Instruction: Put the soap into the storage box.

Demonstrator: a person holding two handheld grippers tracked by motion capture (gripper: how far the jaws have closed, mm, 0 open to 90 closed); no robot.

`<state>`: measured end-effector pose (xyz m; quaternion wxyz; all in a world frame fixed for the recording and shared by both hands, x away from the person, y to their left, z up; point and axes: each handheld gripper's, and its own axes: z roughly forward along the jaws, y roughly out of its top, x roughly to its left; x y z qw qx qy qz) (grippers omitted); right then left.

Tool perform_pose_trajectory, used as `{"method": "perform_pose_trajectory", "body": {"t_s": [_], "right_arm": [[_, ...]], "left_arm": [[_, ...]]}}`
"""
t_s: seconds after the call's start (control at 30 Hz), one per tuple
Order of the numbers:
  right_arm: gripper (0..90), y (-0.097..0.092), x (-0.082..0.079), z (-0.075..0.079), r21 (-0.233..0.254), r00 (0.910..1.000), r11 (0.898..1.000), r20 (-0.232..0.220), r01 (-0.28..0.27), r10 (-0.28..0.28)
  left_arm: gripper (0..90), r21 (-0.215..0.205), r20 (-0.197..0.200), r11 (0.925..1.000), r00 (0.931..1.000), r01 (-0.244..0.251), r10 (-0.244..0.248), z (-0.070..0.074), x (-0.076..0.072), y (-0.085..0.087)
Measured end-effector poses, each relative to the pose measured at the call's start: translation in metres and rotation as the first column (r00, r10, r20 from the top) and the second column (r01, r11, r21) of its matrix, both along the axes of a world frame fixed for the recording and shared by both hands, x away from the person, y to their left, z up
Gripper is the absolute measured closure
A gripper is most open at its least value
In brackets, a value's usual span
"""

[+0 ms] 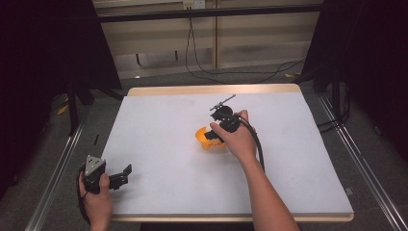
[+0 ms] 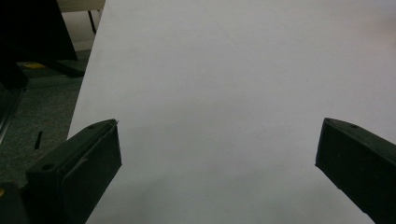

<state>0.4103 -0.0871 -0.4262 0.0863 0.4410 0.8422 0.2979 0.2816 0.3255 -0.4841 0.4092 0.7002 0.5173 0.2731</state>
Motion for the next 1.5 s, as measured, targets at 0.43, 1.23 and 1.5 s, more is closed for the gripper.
{"method": "perform_pose_trajectory", "body": {"t_s": [0.43, 1.23, 1.5], "right_arm": [[22.7, -0.003, -0.004, 0.001, 0.039, 1.0000, 0.999, 0.002, -0.006, 0.006], [1.9, -0.057, -0.035, 0.011, 0.098, 0.9910, 0.993, 0.109, 0.067, -0.077], [1.8, -0.082, -0.049, 0.006, 0.111, 0.9851, 0.989, 0.127, 0.101, -0.115]], "left_arm": [[0.0, 0.002, 0.000, 1.0000, 1.0000, -0.001, 0.001, 0.000, 0.000, 0.000], [0.0, 0.007, 0.002, 1.0000, 1.0000, -0.003, 0.003, 0.000, 0.000, 0.000], [0.0, 0.011, 0.003, 0.9999, 1.0000, -0.003, 0.003, 0.000, 0.000, 0.000]]}}
